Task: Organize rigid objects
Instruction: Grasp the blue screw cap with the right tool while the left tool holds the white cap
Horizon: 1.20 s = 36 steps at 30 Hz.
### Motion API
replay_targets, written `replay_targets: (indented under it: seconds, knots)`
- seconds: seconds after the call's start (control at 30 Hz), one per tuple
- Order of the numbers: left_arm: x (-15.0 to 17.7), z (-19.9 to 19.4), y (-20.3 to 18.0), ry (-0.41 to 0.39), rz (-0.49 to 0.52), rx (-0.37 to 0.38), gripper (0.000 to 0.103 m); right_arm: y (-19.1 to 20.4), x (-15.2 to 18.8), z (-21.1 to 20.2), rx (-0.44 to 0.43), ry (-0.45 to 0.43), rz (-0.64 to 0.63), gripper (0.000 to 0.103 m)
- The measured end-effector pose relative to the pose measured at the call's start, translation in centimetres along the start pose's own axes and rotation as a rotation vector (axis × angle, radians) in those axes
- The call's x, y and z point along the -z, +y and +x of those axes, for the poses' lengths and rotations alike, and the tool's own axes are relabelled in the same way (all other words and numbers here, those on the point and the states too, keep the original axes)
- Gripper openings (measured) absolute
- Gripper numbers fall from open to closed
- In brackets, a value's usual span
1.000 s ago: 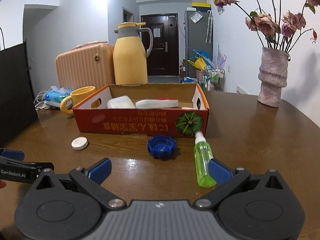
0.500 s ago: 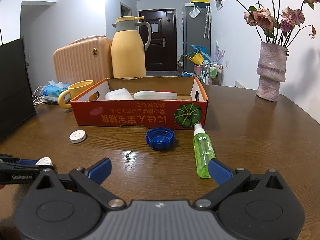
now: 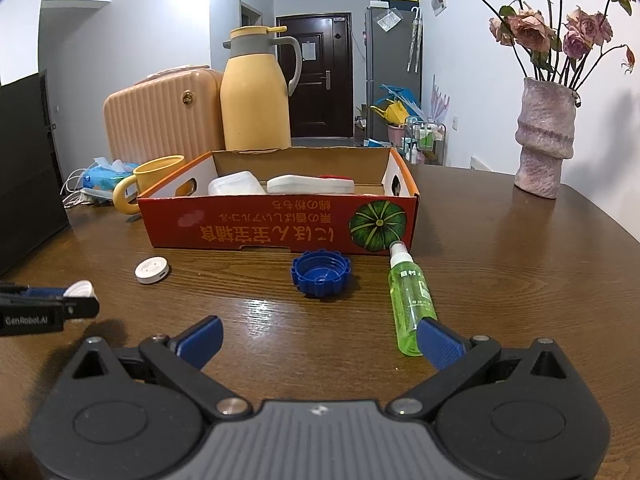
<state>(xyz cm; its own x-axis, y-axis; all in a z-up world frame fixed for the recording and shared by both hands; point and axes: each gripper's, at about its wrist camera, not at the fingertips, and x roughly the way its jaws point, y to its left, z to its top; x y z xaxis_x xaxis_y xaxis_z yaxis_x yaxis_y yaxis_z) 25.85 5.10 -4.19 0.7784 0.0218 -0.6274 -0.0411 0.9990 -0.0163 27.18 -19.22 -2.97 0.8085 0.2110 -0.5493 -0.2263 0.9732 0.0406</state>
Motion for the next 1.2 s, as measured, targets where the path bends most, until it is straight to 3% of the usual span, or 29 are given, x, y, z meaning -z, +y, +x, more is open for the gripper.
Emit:
replay_targets:
  seconds: [0.63,1.2]
  knots:
    - [-2.6,0.1,-0.4,-0.078,-0.002,-0.010,0.040,0.5,-2.8,3.9,0.007,-0.013,-0.026,0.103]
    - [-3.4,1.2,0.5,-0.077,-0.030,-0.045,0.040,0.9,-4.3,11.2,0.042,0.057,-0.037,0.090]
